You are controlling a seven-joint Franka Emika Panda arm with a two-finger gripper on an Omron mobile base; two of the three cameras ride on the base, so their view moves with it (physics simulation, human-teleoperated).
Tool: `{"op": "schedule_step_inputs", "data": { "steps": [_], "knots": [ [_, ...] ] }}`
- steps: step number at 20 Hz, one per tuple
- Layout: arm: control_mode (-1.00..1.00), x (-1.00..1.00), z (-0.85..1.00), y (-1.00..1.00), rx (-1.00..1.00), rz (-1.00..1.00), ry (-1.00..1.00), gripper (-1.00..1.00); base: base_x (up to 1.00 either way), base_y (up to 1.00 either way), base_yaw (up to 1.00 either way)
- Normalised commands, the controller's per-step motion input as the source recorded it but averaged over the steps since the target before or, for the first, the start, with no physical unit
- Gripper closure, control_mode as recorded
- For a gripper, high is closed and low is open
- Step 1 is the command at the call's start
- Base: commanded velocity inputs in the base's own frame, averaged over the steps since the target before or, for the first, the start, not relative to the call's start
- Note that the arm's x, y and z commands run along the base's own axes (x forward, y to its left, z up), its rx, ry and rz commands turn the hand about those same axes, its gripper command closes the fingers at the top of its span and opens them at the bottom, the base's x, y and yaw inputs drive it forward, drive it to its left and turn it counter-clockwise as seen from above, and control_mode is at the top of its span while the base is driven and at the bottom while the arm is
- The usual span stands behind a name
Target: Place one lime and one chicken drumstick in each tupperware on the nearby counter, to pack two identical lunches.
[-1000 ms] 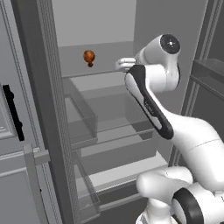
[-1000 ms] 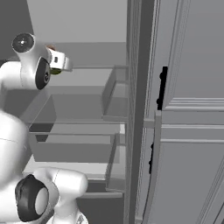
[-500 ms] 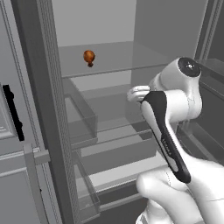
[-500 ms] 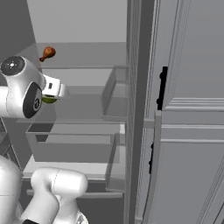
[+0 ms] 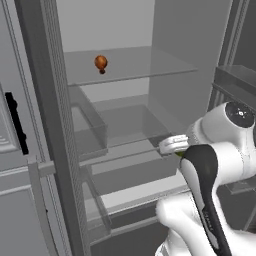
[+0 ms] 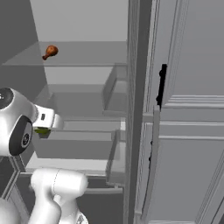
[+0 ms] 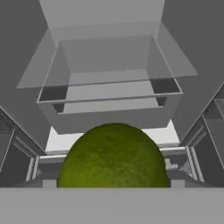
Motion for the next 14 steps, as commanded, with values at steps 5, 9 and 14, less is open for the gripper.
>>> {"op": "schedule_step_inputs", "data": {
  "steps": [5, 9, 14],
  "knots": [
    [1.0, 0.0, 0.0, 0.0, 0.0, 0.0, 0.0, 1.0, -1.0, -0.2, 0.15],
    [1.0, 0.0, 0.0, 0.0, 0.0, 0.0, 0.0, 1.0, -1.0, 0.13, 0.24],
    [1.0, 0.0, 0.0, 0.0, 0.0, 0.0, 0.0, 1.0, -0.99, 0.28, 0.42]
  ]
}}
